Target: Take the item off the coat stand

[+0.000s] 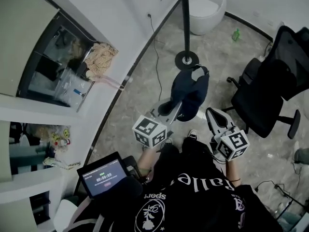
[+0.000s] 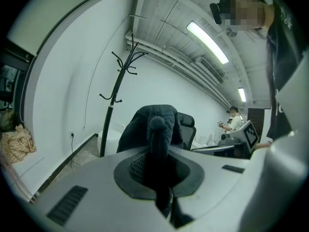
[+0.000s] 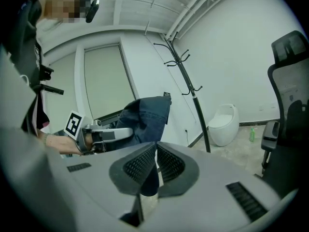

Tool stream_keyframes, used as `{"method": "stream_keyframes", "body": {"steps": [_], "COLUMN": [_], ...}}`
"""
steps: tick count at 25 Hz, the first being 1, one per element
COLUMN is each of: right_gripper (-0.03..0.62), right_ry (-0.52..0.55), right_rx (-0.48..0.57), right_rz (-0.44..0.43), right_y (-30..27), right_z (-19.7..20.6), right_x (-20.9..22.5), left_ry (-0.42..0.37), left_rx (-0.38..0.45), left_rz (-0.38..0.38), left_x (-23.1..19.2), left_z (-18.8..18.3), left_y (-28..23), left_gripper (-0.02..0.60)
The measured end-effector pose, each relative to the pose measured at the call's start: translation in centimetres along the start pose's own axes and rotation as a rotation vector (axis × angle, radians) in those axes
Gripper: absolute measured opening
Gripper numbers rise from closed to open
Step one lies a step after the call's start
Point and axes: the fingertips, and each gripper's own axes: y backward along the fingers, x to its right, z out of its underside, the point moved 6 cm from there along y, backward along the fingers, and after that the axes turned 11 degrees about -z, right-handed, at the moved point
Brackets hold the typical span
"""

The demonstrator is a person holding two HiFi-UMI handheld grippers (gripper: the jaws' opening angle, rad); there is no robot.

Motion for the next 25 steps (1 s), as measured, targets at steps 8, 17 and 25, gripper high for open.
{"method": "stream_keyframes", "body": {"steps": [8, 17, 25], "right_gripper": [0.018, 0.018, 0.018], "right_ry": [0.0, -0.003, 0.052], "right_rx": [-0.019, -0.021, -0.068], "right_rz": [-0.028, -0.019, 0.013], "right_y": [-7.6, -10.8, -11.8], "right_z": [2.5, 4.5, 5.2], "right_x": [-9.0, -14.2, -15.8], "left_ry": [0.014, 0.043, 0.063], "left_rx": [-0.004, -0.017, -0.014], "left_rz": [-0.007, -0.027, -0.013], "left_x": [-7.3, -11.8, -13.4], "left_z": [1.2, 2.4, 3.4], "left_y": [8.6, 14.4, 16.7], "left_gripper": [0.017, 0.017, 0.017]}}
